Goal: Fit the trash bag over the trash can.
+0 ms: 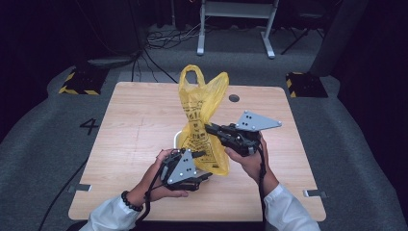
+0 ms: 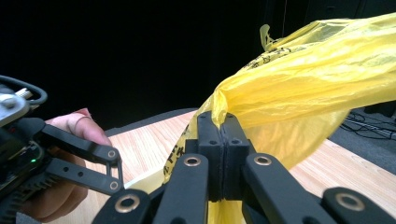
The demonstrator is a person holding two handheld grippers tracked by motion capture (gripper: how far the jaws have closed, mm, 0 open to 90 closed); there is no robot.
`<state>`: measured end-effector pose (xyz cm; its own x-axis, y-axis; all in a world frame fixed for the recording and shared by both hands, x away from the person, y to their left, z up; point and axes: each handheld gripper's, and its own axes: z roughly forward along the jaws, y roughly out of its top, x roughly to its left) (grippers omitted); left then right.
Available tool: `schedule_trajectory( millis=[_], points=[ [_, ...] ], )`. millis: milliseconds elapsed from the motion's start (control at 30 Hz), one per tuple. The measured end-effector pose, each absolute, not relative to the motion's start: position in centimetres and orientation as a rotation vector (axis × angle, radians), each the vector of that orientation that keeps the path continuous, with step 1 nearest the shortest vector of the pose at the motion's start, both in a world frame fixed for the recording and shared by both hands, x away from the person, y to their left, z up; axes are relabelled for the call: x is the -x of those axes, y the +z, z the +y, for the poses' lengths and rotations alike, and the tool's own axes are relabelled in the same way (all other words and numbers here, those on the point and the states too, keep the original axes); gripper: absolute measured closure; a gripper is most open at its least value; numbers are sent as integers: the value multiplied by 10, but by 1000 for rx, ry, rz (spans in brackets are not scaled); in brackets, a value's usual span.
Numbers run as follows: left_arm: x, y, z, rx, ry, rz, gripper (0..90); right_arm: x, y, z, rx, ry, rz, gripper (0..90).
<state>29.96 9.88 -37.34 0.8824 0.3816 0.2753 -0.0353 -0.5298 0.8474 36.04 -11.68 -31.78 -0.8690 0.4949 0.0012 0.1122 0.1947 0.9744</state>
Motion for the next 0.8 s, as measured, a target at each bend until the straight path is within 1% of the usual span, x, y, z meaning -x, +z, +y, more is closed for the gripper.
schedule_trajectory(
  millis=[33, 133, 167, 267, 333, 400, 433, 533, 667, 767, 800],
  points=[
    [-300, -373, 99, -2068, 548, 253, 486, -360, -318, -117, -574, 1723, 2161, 899],
    [-301, -372, 104, -2037, 555, 266, 572, -360, -317, -119, -578, 1731, 2156, 899],
    [-300, -371, 107, -2020, 561, 267, 622, -360, -317, -119, -579, 1733, 2154, 899],
    [-300, -368, 113, -2000, 610, 274, 723, -359, -317, -121, -584, 1747, 2143, 899],
    [-304, -366, 119, -1999, 604, 285, 772, -358, -317, -122, -578, 1748, 2142, 899],
    [-308, -367, 123, -2017, 648, 311, 815, -358, -318, -121, -573, 1748, 2144, 899],
    [-311, -368, 126, -2023, 675, 326, 824, -357, -318, -121, -569, 1748, 2148, 899],
    [-321, -371, 134, -2031, 661, 389, 836, -357, -321, -120, -548, 1755, 2161, 898],
    [-332, -377, 139, -2059, 705, 470, 842, -358, -327, -118, -516, 1742, 2191, 898],
    [-342, -384, 143, -2068, 669, 524, 795, -358, -333, -117, -503, 1709, 2211, 897],
    [-343, -385, 144, -2073, 672, 532, 762, -358, -336, -116, -497, 1699, 2216, 898]
  ],
)
